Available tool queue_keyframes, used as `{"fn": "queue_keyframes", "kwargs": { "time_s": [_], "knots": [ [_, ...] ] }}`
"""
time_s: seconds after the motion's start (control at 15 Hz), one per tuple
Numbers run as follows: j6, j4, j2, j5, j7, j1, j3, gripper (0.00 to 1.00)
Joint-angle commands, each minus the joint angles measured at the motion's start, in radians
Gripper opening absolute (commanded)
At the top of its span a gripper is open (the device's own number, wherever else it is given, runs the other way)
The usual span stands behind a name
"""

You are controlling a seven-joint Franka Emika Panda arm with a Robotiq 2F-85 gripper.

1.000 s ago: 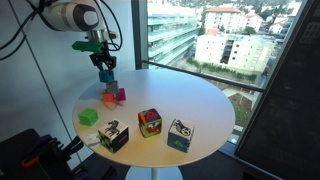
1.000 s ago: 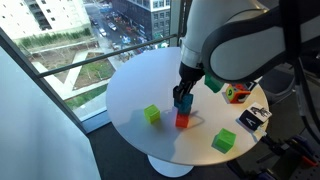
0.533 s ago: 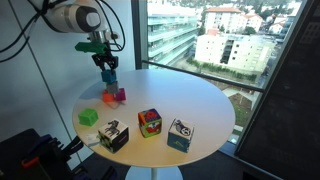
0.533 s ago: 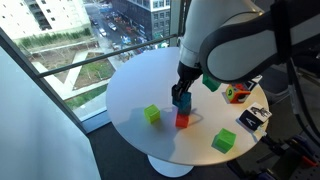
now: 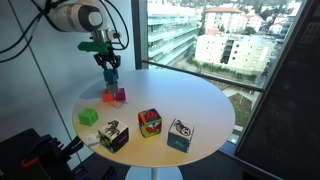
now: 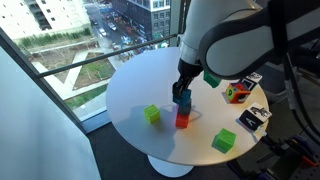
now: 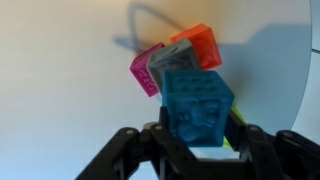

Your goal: Pick up the blue block and put it on the gray block

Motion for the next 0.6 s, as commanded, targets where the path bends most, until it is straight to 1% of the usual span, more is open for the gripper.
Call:
{"fn": "queue_keyframes", "kwargs": {
  "time_s": [0.0, 0.53],
  "knots": [
    [-0.046, 0.039, 0.011, -0.016, -0.048, -0.017, 0.004, 0.30],
    [-0.095, 0.055, 0.016, -0.033, -0.131, -0.019, 0.006, 0.30]
  ]
}}
